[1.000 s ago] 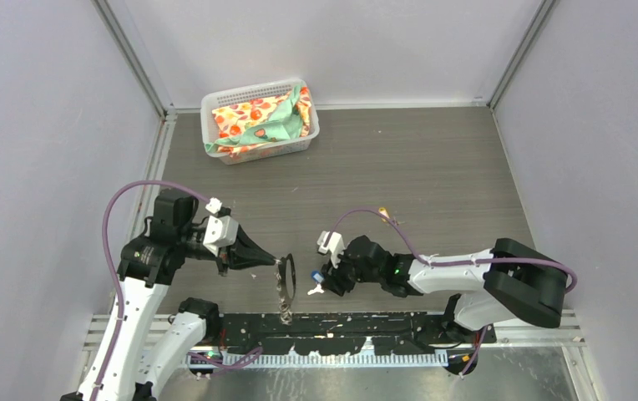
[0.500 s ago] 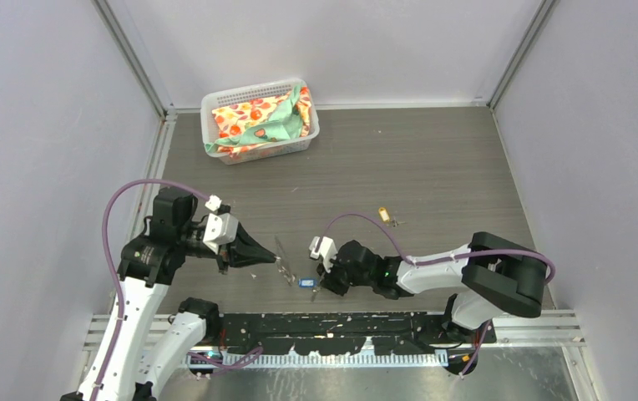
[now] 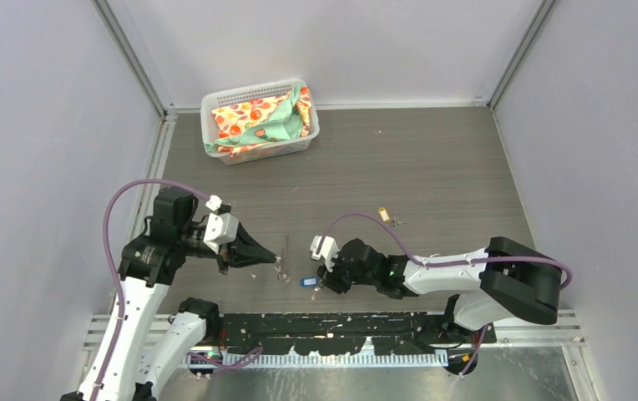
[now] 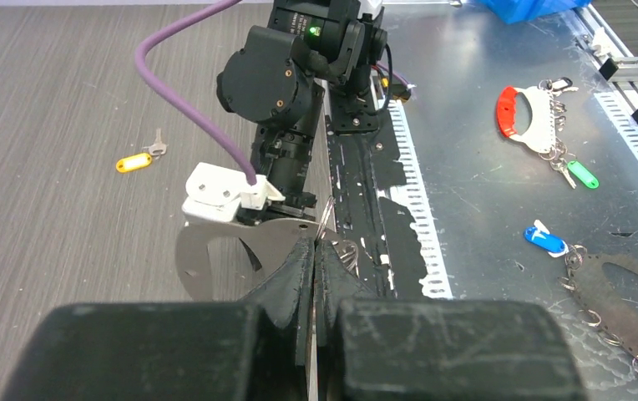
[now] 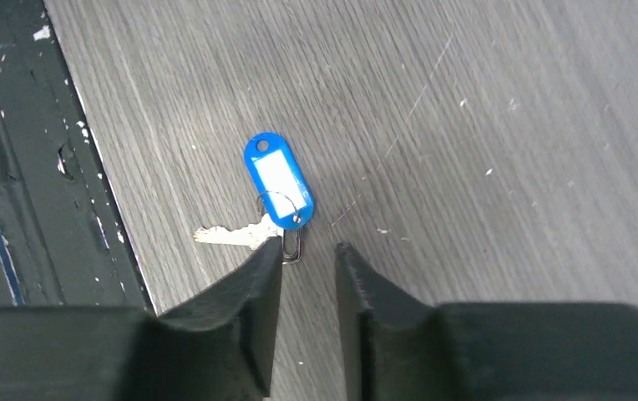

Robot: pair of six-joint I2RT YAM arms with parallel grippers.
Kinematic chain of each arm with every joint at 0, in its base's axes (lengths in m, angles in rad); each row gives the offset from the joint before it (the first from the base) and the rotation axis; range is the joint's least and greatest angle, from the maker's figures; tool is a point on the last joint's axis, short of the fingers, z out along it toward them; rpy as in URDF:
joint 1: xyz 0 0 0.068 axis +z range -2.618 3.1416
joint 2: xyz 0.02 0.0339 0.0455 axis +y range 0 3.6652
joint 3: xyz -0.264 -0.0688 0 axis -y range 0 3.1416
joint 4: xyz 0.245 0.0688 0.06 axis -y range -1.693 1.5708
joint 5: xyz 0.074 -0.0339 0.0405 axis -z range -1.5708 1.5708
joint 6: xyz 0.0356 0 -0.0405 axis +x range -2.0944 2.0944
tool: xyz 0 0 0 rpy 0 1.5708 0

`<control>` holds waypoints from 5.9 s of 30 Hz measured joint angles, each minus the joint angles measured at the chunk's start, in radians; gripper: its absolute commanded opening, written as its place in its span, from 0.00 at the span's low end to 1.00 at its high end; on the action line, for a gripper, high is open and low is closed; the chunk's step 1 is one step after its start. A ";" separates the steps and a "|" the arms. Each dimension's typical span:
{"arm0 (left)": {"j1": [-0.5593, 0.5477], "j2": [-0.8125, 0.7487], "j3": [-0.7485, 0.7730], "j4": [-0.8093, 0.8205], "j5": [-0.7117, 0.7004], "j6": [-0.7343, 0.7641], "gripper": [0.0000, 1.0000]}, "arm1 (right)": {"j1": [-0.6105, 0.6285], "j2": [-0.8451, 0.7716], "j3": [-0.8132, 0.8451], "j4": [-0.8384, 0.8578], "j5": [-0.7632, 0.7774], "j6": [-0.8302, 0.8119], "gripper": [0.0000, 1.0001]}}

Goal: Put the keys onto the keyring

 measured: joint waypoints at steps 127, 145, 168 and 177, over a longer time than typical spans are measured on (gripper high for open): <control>-0.099 0.015 -0.137 0.483 0.027 -0.468 0.00 | 0.267 -0.477 0.218 -0.012 0.180 -0.225 0.01; -0.099 0.010 -0.139 0.595 0.003 -0.632 0.00 | 0.443 -0.370 0.252 -0.054 0.425 -0.393 0.01; -0.099 -0.056 -0.140 0.427 -0.004 -0.461 0.00 | 0.209 -0.601 -0.052 -0.148 0.507 -0.021 0.99; -0.099 -0.093 -0.065 0.256 -0.010 -0.350 0.00 | -0.184 -0.188 -0.056 0.079 0.019 -0.026 0.61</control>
